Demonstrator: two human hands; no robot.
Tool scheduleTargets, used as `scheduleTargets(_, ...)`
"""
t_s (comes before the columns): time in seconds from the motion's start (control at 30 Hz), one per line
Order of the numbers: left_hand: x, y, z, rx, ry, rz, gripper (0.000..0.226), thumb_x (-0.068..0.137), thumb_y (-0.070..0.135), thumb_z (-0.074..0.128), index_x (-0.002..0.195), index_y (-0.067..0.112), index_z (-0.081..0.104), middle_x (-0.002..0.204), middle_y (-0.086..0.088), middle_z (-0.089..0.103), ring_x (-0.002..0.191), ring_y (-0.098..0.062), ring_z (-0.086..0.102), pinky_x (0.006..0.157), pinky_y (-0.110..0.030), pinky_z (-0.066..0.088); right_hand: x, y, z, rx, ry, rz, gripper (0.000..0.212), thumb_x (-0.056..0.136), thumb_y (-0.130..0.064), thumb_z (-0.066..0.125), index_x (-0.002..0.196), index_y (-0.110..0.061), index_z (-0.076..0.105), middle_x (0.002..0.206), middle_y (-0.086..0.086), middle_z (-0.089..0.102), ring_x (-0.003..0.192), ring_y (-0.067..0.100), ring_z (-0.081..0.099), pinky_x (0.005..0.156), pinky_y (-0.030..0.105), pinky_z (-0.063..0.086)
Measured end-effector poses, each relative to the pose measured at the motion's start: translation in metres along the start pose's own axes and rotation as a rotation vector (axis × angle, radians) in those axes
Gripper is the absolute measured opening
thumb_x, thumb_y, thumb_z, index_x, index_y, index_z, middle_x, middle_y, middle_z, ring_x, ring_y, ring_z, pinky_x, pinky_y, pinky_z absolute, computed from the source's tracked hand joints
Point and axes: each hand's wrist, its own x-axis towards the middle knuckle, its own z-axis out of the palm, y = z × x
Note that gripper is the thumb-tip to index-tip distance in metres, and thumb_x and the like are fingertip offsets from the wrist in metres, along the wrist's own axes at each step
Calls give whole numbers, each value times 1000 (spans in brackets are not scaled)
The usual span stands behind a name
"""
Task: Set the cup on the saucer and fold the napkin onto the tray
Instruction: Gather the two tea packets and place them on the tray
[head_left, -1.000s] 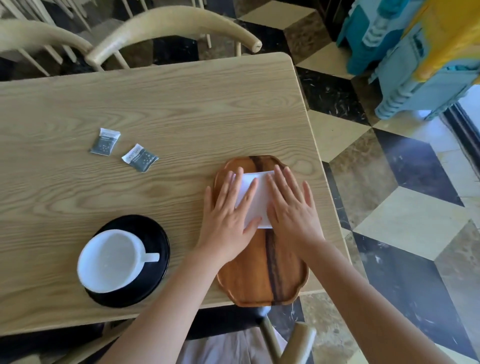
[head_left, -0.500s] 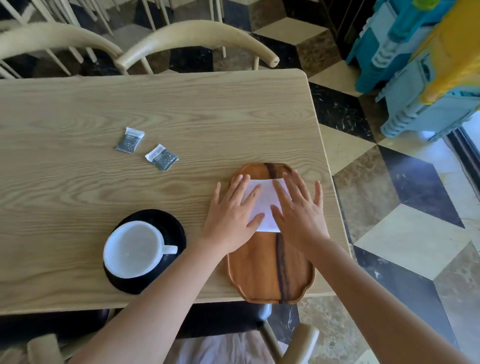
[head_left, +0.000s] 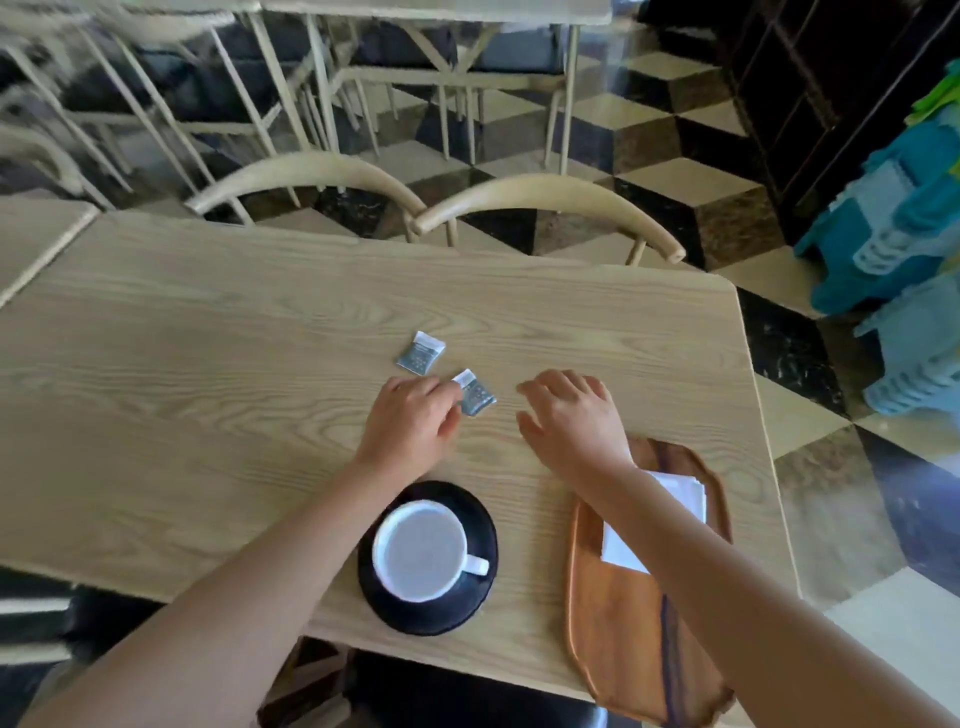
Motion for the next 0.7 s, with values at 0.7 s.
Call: scheduleTargets(0.7,83,-133,100,-125,-182,-558,30,80,28,65,102,9,58,115,-11,57,107,-31,51,89,-39,42,84,-30,125,104,-253,590,26,79,-26,57,101,-13,54,106,4,57,102,25,48,78,36,41)
